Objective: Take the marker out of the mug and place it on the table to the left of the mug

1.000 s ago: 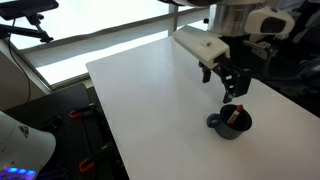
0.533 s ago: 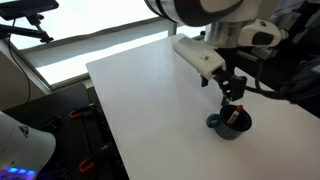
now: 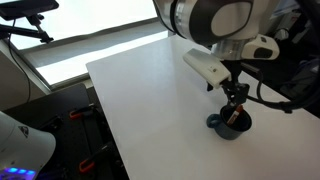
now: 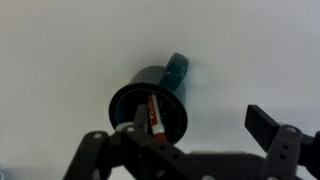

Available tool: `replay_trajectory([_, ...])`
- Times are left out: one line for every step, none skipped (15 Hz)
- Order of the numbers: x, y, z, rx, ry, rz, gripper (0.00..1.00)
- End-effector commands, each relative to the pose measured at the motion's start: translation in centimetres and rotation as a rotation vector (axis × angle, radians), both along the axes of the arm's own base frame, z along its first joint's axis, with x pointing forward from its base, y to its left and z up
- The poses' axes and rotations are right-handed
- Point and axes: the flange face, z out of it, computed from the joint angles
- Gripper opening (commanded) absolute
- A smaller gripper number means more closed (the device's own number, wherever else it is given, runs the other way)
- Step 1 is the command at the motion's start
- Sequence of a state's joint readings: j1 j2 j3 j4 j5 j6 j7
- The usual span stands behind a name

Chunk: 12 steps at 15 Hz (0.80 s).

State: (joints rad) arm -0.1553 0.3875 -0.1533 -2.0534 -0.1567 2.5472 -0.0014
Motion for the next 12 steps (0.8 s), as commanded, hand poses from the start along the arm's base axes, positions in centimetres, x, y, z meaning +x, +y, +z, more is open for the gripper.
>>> replay_trajectory([2.5, -1.2, 0.5, 0.008, -0.038, -0.028, 1.00])
replay_trajectory([3.0, -1.5, 0.6, 0.010, -0.044, -0.038, 1.00])
replay_trajectory([3.6, -1.9, 0.6, 0.010, -0.050, -0.046, 1.00])
replay_trajectory([4.0, -2.2, 0.6, 0.009, -0.055, -0.057, 1.00])
replay_trajectory([4.5, -2.7, 0.5, 0.010, -0.058, -0.067, 1.00])
replay_trajectory([4.9, -3.1, 0.4, 0.008, -0.061, -0.076, 1.00])
replay_trajectory([5.3, -3.5, 0.3, 0.010, -0.062, -0.085, 0.99])
replay_trajectory([5.6, -4.0, 0.0, 0.011, -0.060, -0.096, 0.97])
replay_trajectory([5.8, -4.5, -0.5, 0.020, -0.049, -0.107, 0.97])
replay_trajectory([6.1, -5.0, -1.0, 0.017, -0.041, -0.120, 0.96])
replay_trajectory([6.3, -5.5, -1.4, 0.025, -0.028, -0.132, 0.95])
replay_trajectory([6.4, -5.9, -1.9, 0.035, -0.015, -0.145, 0.93])
